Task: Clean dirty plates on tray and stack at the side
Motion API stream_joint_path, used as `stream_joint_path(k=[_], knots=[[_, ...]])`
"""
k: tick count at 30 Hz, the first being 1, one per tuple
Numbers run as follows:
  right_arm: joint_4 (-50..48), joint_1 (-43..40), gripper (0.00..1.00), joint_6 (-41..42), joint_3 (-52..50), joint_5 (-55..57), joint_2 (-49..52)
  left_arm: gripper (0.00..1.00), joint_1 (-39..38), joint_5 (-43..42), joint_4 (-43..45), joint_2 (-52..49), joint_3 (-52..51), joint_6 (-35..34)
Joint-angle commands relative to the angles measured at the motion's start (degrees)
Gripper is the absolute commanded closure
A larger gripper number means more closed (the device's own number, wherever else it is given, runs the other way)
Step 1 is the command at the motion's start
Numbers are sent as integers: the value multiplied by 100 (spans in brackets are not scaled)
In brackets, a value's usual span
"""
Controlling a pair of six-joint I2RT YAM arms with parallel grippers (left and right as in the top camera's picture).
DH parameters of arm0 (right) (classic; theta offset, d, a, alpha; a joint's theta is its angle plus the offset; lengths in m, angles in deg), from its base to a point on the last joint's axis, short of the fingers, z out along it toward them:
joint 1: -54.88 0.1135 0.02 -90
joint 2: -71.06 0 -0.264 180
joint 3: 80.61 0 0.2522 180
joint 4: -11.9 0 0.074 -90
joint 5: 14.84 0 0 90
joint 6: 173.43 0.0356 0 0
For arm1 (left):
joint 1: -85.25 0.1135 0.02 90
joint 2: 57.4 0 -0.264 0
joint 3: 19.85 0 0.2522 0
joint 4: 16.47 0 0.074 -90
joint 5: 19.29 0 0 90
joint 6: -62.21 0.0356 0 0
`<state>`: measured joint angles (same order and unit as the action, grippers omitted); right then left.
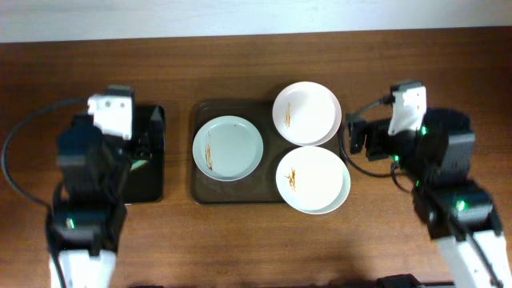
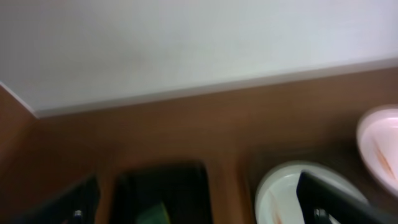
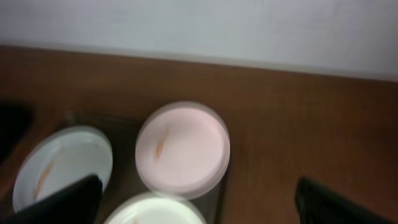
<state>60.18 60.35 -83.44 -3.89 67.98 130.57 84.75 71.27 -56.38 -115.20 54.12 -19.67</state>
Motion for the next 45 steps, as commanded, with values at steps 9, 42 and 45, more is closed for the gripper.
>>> stream_joint_path(k=[9,42,45], knots=[[1471,50,2,44,1939,-313,1071,1,55,-1711,-3228,-3029,3840,74],[-623,2562,74,2249,1934,444,5998,16,1416,-48,-4186,-4312,3829,-2009],[-704,2647,79,2127,1934,444,6140,16,1416,7,-4186,-4312,3829,-2009]])
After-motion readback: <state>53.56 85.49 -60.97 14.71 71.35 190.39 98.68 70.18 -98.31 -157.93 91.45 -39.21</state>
